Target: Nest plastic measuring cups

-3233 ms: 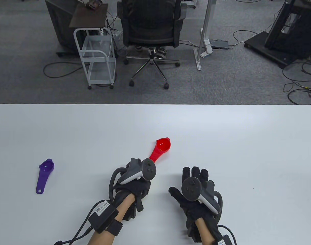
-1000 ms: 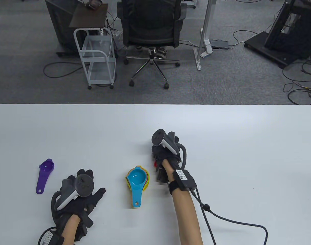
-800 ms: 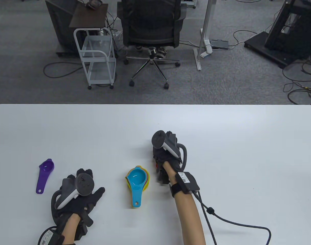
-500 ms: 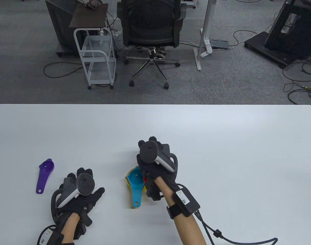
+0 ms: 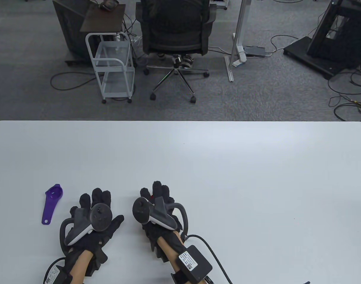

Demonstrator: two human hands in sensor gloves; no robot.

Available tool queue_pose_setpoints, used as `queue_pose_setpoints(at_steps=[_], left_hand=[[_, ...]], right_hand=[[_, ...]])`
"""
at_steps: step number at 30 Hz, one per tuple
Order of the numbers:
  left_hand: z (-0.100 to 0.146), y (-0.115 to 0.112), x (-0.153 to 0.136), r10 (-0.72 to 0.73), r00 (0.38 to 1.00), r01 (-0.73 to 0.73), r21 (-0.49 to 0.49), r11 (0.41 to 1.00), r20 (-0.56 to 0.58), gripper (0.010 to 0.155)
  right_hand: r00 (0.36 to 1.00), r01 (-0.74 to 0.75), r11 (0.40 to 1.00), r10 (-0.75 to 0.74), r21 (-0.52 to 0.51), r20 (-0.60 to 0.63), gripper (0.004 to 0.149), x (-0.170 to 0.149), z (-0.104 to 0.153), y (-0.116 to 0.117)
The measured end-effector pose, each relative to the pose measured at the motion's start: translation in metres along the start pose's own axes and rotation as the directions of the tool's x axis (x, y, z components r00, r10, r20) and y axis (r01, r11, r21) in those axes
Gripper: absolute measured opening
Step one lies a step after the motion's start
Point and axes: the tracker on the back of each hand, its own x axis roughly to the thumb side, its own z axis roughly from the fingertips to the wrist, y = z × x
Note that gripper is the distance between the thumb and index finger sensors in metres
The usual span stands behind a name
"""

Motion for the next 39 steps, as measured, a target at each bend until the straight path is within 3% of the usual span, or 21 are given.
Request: queue_pose_setpoints(at_steps=[20,26,29,34,39], left_hand=[[-0.003,-0.009,-0.007,0.02,0.999,-0.023,-0.093,0.995,-0.035,0.089],[-0.003,-0.008,-0.007,0.021,0.999,-0.025,-0.096,0.995,-0.039,0.089],[-0.002,-0.007,-0.009,0.022,0.999,-0.025,-0.085,0.996,-0.037,0.089],[-0.001,-0.006,-0.012,0.013,0.999,-0.015,-0.068,0.998,-0.033,0.089],[-0.004,-0.007,-0.016,0.018,0.999,-0.022,-0.075,0.997,-0.046,0.089]], right_hand=[[0.998,-0.056,0.997,0.057,0.045,-0.011,0.063,-0.006,-0.006,0.016],[0.996,-0.083,0.995,0.084,0.058,-0.004,0.067,-0.006,-0.005,0.017],[0.997,-0.081,0.996,0.081,0.046,0.009,0.079,-0.008,-0.001,0.01],[0.979,-0.205,0.977,0.204,-0.062,-0.013,0.086,-0.034,0.02,-0.017],[0.955,-0.283,0.959,0.281,-0.015,-0.099,0.086,-0.093,0.048,-0.019]])
